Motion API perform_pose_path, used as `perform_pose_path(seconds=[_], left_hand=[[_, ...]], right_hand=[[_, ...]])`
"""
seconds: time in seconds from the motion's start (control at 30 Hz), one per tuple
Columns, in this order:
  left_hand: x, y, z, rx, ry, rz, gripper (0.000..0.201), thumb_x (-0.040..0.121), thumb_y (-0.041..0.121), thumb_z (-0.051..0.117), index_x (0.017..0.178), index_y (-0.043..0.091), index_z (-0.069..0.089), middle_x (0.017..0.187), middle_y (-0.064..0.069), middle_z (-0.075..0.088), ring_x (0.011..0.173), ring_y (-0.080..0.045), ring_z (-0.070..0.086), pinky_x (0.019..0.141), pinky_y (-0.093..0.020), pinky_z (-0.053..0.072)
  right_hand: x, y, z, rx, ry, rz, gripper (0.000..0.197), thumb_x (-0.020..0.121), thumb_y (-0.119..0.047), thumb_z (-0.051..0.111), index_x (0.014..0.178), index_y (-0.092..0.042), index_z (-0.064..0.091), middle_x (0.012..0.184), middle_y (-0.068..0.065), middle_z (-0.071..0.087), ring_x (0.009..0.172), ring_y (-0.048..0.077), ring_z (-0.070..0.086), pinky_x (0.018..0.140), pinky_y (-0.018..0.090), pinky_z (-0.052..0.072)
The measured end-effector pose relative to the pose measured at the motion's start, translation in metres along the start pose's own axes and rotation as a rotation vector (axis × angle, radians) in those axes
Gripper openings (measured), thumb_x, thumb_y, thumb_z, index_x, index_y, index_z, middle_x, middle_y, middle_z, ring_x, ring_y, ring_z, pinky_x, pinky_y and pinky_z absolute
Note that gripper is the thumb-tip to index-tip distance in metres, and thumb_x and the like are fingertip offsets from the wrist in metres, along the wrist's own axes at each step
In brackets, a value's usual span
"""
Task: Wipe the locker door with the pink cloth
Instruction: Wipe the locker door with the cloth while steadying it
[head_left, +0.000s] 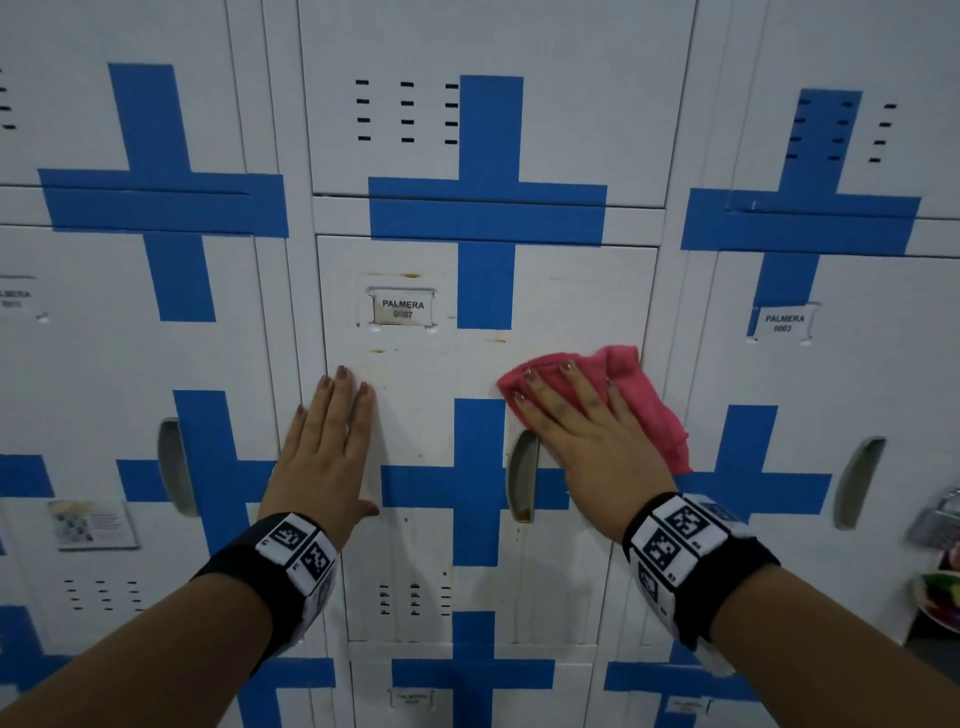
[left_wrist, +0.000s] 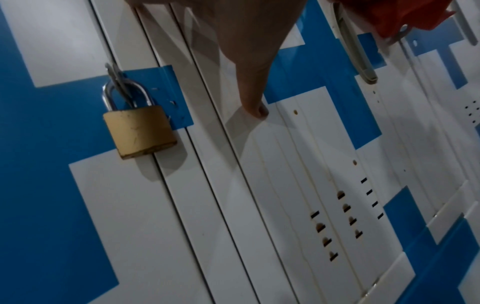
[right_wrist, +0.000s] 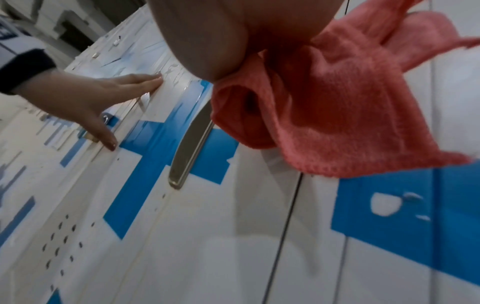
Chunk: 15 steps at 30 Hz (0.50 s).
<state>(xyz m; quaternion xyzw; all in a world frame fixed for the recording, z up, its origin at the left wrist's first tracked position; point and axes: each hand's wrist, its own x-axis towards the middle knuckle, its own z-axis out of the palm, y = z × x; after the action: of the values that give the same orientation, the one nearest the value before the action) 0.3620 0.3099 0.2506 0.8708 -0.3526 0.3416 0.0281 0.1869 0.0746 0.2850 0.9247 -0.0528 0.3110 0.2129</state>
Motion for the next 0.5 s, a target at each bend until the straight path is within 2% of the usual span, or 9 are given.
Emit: perform_pose_path(seconds=[0.1,0.17,0.23,0.33,0.37,0.43,0.47,0.5], left_hand=[[0.000,0.002,-0.001,-0.006,-0.015,-0.014,0.151,0.042,0.053,0.086,0.145,0.011,-0.016,0.152,-0.013,-0.022,0.140,-0.029,-0.015,0.111,-0.046,0.011],[0.000,0.003,0.000,-0.008,-0.020,-0.021,0.151,0.045,0.052,0.086,0.144,0.012,-0.020,0.151,-0.012,-0.026,0.140,-0.028,-0.019,0.112,-0.045,0.009],[0.001,0.004,0.000,-0.010,-0.026,-0.024,0.151,0.045,0.051,0.086,0.144,0.012,-0.022,0.151,-0.013,-0.027,0.139,-0.029,-0.021,0.112,-0.045,0.009],[0.001,0.004,-0.001,-0.011,-0.038,-0.024,0.150,0.048,0.051,0.085,0.142,0.012,-0.025,0.150,-0.013,-0.030,0.138,-0.029,-0.024,0.112,-0.045,0.007],[0.001,0.004,-0.001,-0.011,-0.043,-0.023,0.150,0.049,0.052,0.084,0.142,0.012,-0.026,0.150,-0.013,-0.031,0.138,-0.030,-0.024,0.112,-0.045,0.005],[0.001,0.004,-0.003,-0.007,-0.052,-0.023,0.148,0.052,0.053,0.082,0.141,0.011,-0.028,0.149,-0.014,-0.033,0.137,-0.030,-0.027,0.112,-0.045,0.002],[0.001,0.004,-0.003,-0.007,-0.057,-0.023,0.147,0.054,0.053,0.081,0.140,0.011,-0.030,0.148,-0.014,-0.035,0.137,-0.030,-0.029,0.112,-0.045,0.000],[0.001,0.004,-0.004,-0.010,-0.059,-0.022,0.145,0.057,0.054,0.079,0.139,0.011,-0.032,0.147,-0.014,-0.037,0.136,-0.029,-0.031,0.112,-0.044,-0.002]], right_hand=[[-0.014,0.003,0.008,-0.006,0.009,-0.038,0.094,0.065,0.006,0.062,0.147,-0.023,0.026,0.154,-0.002,0.026,0.143,0.028,0.018,0.109,0.053,0.024],[-0.021,0.005,0.012,0.010,0.017,-0.006,0.091,0.065,0.007,0.065,0.145,-0.021,0.030,0.151,-0.001,0.032,0.141,0.028,0.023,0.108,0.052,0.028],[-0.023,0.008,0.012,0.039,0.012,0.050,0.094,0.065,0.009,0.063,0.146,-0.020,0.026,0.152,-0.001,0.027,0.142,0.028,0.019,0.111,0.050,0.024],[-0.015,0.010,-0.003,0.093,0.024,0.220,0.097,0.072,-0.001,0.058,0.149,-0.022,0.004,0.155,-0.003,0.005,0.145,0.026,-0.003,0.117,0.043,0.007],[-0.009,0.012,-0.012,0.131,0.084,0.290,0.089,0.077,-0.008,0.053,0.149,-0.019,0.002,0.155,-0.001,0.002,0.144,0.026,-0.006,0.118,0.040,0.002],[0.006,0.016,-0.032,0.182,0.282,0.397,0.068,0.086,-0.019,0.036,0.149,-0.008,0.011,0.155,0.006,0.007,0.144,0.025,-0.004,0.117,0.034,-0.004],[0.014,0.019,-0.039,0.174,0.336,0.441,0.063,0.091,-0.021,0.033,0.149,-0.006,0.013,0.155,0.008,0.008,0.143,0.025,-0.004,0.117,0.034,-0.005],[0.021,0.022,-0.045,0.156,0.316,0.482,0.061,0.095,-0.024,0.033,0.149,-0.006,0.010,0.157,0.010,0.007,0.144,0.027,-0.005,0.118,0.037,-0.003]])
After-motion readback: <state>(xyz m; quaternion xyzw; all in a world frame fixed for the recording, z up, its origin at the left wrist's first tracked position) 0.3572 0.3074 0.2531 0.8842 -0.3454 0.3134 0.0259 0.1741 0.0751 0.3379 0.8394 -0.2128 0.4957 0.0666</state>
